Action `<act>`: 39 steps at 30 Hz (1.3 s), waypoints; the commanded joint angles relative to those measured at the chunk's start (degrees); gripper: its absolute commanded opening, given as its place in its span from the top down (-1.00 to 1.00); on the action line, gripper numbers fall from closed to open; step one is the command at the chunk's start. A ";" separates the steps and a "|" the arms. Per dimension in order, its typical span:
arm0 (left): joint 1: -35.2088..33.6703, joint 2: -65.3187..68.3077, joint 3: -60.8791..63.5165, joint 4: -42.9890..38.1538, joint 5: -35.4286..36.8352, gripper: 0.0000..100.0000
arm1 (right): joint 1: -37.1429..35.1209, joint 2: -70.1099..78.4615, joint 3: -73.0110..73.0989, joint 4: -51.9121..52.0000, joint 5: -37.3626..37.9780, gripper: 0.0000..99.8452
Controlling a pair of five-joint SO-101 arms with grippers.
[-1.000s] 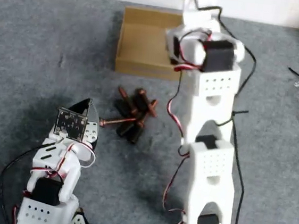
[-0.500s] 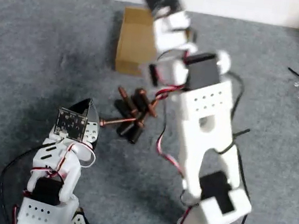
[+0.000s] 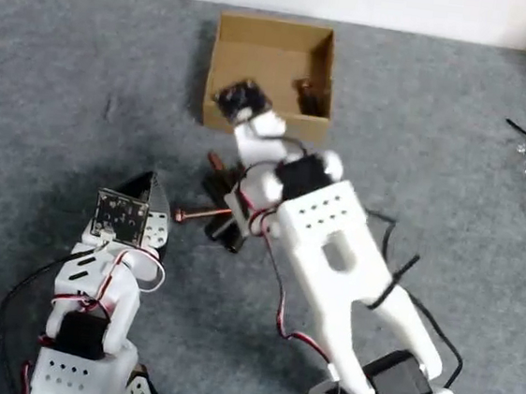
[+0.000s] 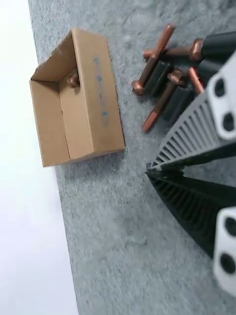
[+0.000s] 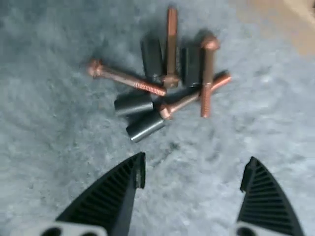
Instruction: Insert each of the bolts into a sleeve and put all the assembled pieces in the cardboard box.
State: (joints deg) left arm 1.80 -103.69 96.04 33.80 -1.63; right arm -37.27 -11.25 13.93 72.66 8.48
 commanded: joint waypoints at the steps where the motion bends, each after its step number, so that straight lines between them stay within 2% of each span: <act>1: -1.98 -0.40 1.10 -2.29 1.93 0.98 | -4.00 -2.33 8.84 -10.59 -1.85 0.44; 4: -2.42 -0.40 1.10 -2.37 2.20 0.98 | -6.73 -2.33 14.02 -16.13 -6.24 0.44; 10: -2.24 -0.40 1.10 -2.37 2.20 0.98 | -6.99 -2.15 15.87 -20.00 -8.26 0.44; 15: -2.51 -0.66 1.10 -2.37 2.29 0.98 | -6.99 -2.15 16.22 -24.75 -22.68 0.44; 18: -3.74 -0.75 1.10 -2.55 2.37 0.98 | -6.99 -2.15 16.13 -24.92 -27.16 0.44; 25: -4.70 -0.75 1.10 -3.25 2.37 0.98 | -6.81 0.66 16.13 -24.92 -31.03 0.44; 28: -4.70 -0.66 1.10 -3.25 2.37 0.98 | -6.55 5.76 15.69 -24.84 -33.23 0.55; 32: -4.70 -0.66 1.10 -3.25 2.37 0.98 | -6.55 10.77 15.69 -24.66 -33.58 0.68; 39: -4.70 -0.57 1.10 -3.25 2.37 0.98 | -5.49 11.56 15.96 -24.66 -33.58 0.68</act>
State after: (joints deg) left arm -2.68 -103.69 96.04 31.69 0.40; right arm -43.69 0.44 30.37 49.10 -24.40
